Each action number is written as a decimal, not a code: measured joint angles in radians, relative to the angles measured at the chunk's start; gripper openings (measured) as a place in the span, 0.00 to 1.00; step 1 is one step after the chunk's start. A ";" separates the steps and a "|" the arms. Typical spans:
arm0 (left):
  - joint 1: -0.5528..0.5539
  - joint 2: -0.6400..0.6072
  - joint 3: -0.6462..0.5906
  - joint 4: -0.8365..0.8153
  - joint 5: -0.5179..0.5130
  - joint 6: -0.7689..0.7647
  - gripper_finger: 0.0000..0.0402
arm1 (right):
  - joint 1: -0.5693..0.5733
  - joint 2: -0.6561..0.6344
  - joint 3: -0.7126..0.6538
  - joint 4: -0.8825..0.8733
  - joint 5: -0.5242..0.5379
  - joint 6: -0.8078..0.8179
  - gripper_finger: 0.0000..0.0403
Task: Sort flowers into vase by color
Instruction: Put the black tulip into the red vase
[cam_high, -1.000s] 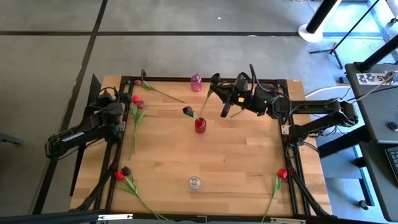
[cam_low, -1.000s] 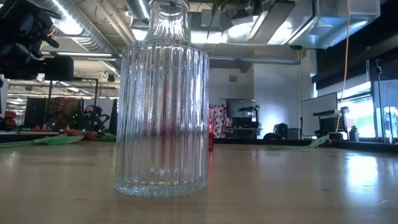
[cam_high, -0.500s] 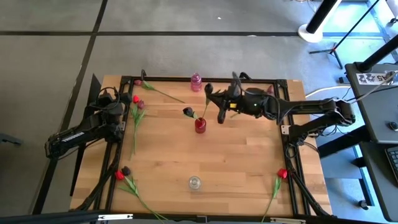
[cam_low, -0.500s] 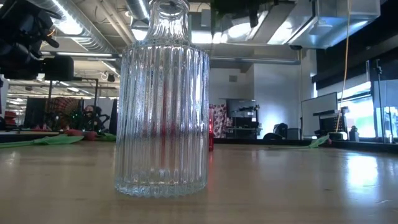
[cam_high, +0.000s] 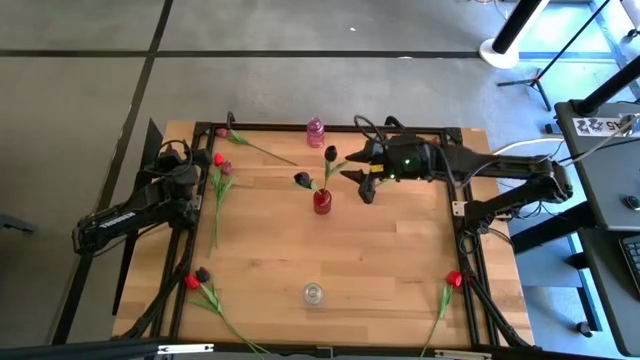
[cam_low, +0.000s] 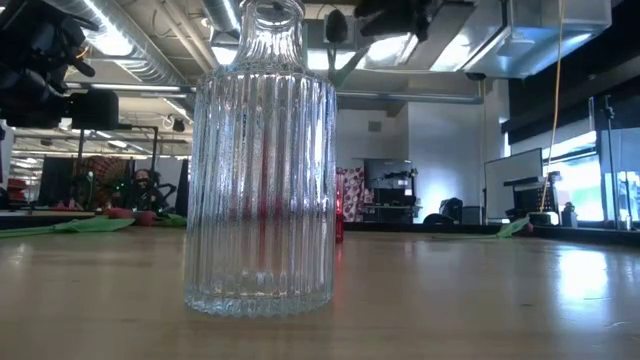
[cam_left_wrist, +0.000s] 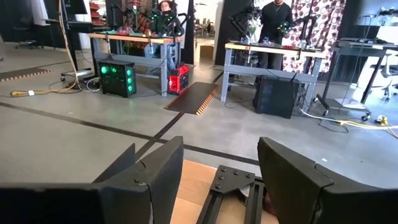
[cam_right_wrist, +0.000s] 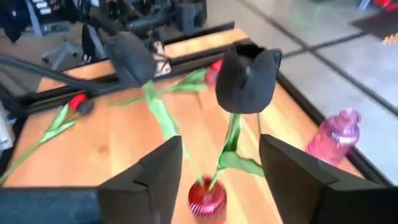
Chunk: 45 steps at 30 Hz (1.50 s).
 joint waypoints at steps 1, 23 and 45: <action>0.000 0.000 0.000 0.000 0.000 0.000 0.51 | 0.000 0.000 0.037 -0.054 -0.007 0.006 0.55; 0.000 0.000 0.000 0.000 0.000 0.000 0.51 | 0.046 0.001 0.275 -0.327 0.051 0.069 0.59; 0.003 0.001 0.000 -0.022 -0.080 0.088 0.51 | 0.104 -0.042 0.454 -0.374 0.125 0.041 0.59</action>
